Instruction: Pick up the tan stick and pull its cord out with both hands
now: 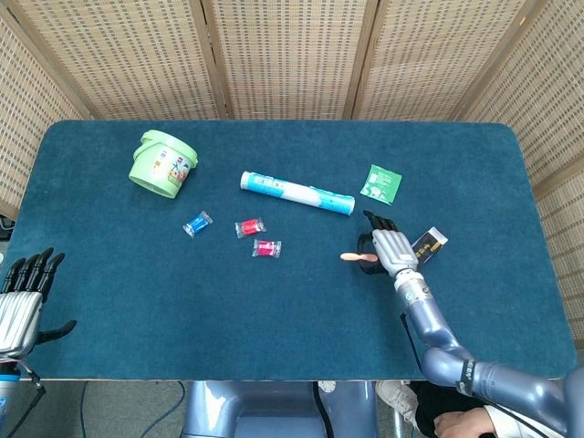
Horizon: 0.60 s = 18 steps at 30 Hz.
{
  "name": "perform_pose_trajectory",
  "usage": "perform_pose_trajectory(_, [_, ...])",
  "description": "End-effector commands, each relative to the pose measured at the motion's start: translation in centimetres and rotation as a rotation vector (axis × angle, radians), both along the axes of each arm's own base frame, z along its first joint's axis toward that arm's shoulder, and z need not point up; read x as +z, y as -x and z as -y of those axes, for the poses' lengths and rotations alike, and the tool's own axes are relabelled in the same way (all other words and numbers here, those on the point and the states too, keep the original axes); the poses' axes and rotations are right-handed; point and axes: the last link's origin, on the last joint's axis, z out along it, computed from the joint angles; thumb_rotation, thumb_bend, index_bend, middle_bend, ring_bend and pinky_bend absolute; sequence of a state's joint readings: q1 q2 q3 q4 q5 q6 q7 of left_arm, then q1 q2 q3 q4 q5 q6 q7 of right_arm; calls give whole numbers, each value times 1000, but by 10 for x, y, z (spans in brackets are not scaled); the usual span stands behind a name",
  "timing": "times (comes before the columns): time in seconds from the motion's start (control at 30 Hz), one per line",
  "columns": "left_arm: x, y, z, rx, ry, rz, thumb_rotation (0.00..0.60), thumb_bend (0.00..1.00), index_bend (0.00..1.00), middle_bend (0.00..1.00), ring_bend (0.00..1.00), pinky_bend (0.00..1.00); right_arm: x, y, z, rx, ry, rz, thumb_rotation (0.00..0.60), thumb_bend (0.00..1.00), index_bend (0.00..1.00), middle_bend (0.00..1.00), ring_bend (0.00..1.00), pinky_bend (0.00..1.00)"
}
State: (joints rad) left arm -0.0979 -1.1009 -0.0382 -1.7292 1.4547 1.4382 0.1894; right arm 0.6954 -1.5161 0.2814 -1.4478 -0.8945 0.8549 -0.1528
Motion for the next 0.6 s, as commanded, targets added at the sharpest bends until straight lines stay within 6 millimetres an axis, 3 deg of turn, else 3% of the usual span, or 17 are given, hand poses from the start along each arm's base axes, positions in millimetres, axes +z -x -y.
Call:
perform_pose_trajectory(0.03, [5,0,-2,-16,-9,-1,600,0,0,0,0,0,23,-16,-3,-28,-2,99,600,619,634,82,0,0])
perform_pose_trajectory(0.27, [17,-11,-17,-154,3,-30,600,0,0,0,0,0,30,-71,1,-28,-84,228,600,620,636,82,0,0])
perform_pose_trajectory(0.43, [23,-22,-36,-303,32,-70,600,0,0,0,0,0,19,-119,4,-18,-151,312,600,621,636,82,0,0])
perform_pose_trajectory(0.6, [23,-36,-61,-425,29,-102,600,0,2,0,0,0,1,-153,6,-12,-195,337,600,620,637,82,0,0])
